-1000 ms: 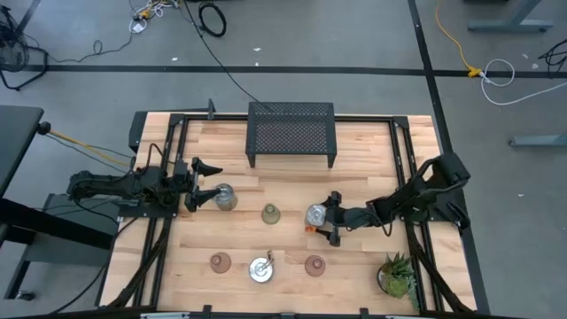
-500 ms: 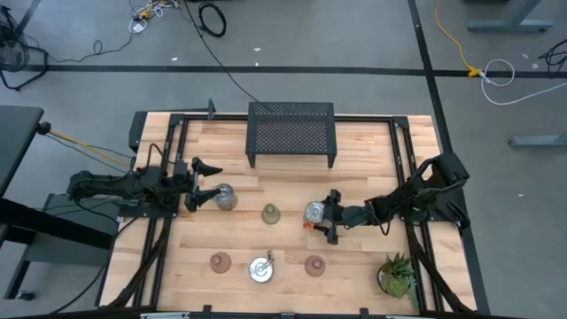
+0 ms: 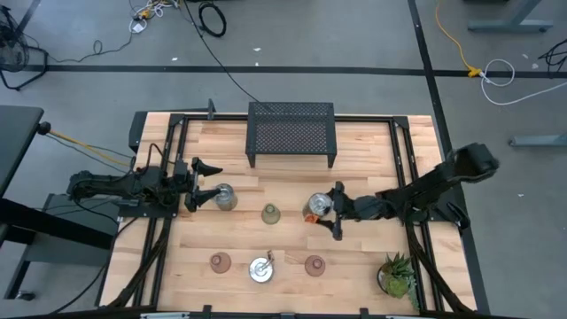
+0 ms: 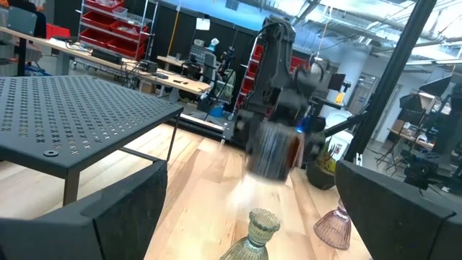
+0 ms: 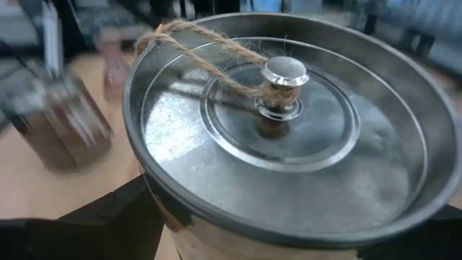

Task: Pick & Place candle stick holders
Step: Put the middle right silver scented candle on the shelf

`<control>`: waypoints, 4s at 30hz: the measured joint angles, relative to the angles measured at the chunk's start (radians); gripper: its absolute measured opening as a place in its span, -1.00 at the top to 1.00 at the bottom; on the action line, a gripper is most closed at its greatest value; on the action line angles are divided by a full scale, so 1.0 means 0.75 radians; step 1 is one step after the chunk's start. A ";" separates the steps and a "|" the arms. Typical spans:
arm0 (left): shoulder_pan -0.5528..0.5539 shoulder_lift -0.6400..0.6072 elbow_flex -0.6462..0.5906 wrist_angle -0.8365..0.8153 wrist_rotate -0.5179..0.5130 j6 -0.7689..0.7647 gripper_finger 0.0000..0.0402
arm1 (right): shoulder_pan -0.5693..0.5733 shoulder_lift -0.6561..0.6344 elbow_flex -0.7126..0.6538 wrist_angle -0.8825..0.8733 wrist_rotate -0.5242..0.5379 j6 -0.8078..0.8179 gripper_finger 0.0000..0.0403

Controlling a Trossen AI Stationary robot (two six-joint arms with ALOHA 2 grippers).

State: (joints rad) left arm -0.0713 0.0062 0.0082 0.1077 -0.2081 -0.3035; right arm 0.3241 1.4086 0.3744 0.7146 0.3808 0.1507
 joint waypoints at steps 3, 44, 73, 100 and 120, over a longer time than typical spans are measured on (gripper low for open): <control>0.000 0.000 0.000 0.000 0.003 0.000 -0.99 | 0.000 -0.130 -0.002 -0.110 0.059 -0.023 -0.66; 0.000 0.000 0.000 -0.001 -0.039 0.007 -0.99 | -1.100 0.091 0.739 -0.751 -0.425 -0.132 -0.66; 0.000 0.000 0.000 -0.001 -0.045 0.036 -0.99 | -1.314 0.184 0.821 -0.853 -0.459 -0.142 -0.66; 0.000 0.000 0.000 -0.001 -0.045 0.038 -0.99 | -1.299 0.281 0.821 -0.753 -0.425 -0.145 -0.85; 0.000 0.000 0.000 -0.001 -0.045 0.039 -0.99 | -1.300 0.216 0.821 -0.746 -0.475 -0.177 -0.93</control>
State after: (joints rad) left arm -0.0715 0.0063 0.0082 0.1070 -0.2420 -0.2745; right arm -0.6506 1.5705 0.9897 0.1549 0.0247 0.0177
